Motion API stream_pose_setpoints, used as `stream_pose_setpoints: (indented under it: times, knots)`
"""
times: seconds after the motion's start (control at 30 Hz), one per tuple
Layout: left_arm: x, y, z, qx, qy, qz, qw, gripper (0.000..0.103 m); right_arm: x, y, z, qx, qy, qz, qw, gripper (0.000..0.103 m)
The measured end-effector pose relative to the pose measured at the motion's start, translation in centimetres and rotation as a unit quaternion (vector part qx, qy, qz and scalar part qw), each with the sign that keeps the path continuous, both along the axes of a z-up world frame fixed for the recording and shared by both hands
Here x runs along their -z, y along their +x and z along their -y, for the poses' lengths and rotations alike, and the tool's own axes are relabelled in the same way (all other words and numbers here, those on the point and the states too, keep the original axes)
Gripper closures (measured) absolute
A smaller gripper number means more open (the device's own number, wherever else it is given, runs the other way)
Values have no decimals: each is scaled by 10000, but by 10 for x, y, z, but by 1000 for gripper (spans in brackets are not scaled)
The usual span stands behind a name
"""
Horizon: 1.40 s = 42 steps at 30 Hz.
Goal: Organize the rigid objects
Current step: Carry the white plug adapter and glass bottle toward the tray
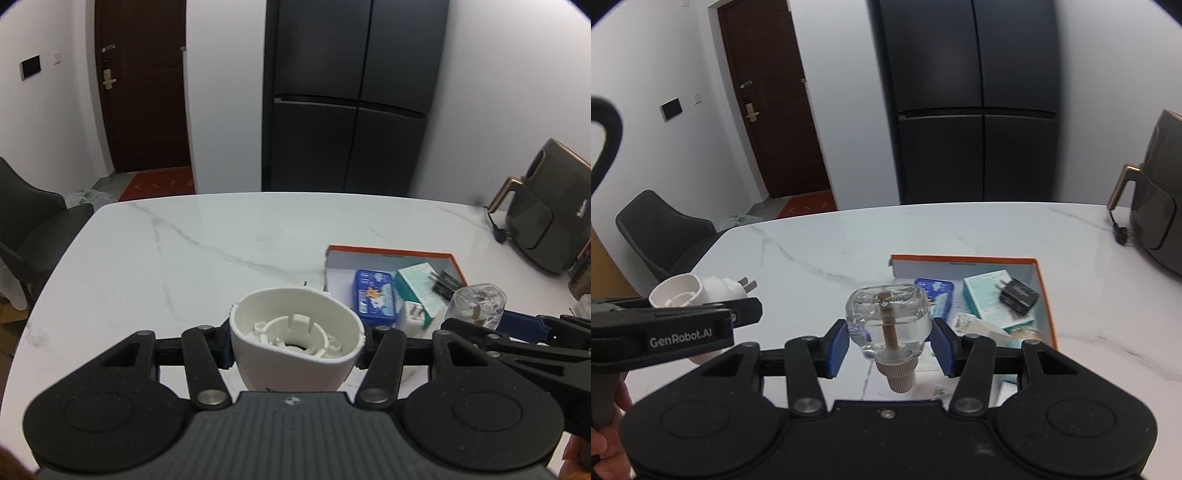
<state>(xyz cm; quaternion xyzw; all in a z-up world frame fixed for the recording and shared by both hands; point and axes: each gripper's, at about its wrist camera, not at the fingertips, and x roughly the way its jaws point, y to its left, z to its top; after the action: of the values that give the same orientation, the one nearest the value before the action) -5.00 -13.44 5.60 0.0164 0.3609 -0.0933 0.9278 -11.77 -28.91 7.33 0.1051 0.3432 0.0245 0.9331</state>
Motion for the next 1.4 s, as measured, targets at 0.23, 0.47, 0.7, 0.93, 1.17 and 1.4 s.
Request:
stream_pose_setpoints:
  times: [0.23, 0.47, 0.7, 0.93, 1.17, 1.4]
  knots:
    - [1, -7, 17, 188, -41, -31, 9998, 47, 0, -13, 21, 211, 2, 0, 9998, 44]
    - [4, -16, 35, 399, -69, -87, 9991, 47, 2, -28, 43, 427, -8, -18, 9991, 44]
    - [8, -25, 53, 579, -79, -130, 9982, 47, 6, -43, 62, 618, -10, -52, 9981, 44]
    - [11, -31, 69, 701, -84, -149, 9974, 47, 8, -56, 76, 752, -17, -85, 9971, 44]
    - [14, -36, 79, 761, -67, -168, 9969, 47, 9, -65, 82, 823, -18, -88, 9966, 44]
    - [12, -41, 84, 780, -75, -159, 9968, 47, 9, -69, 85, 827, -11, -69, 9965, 44]
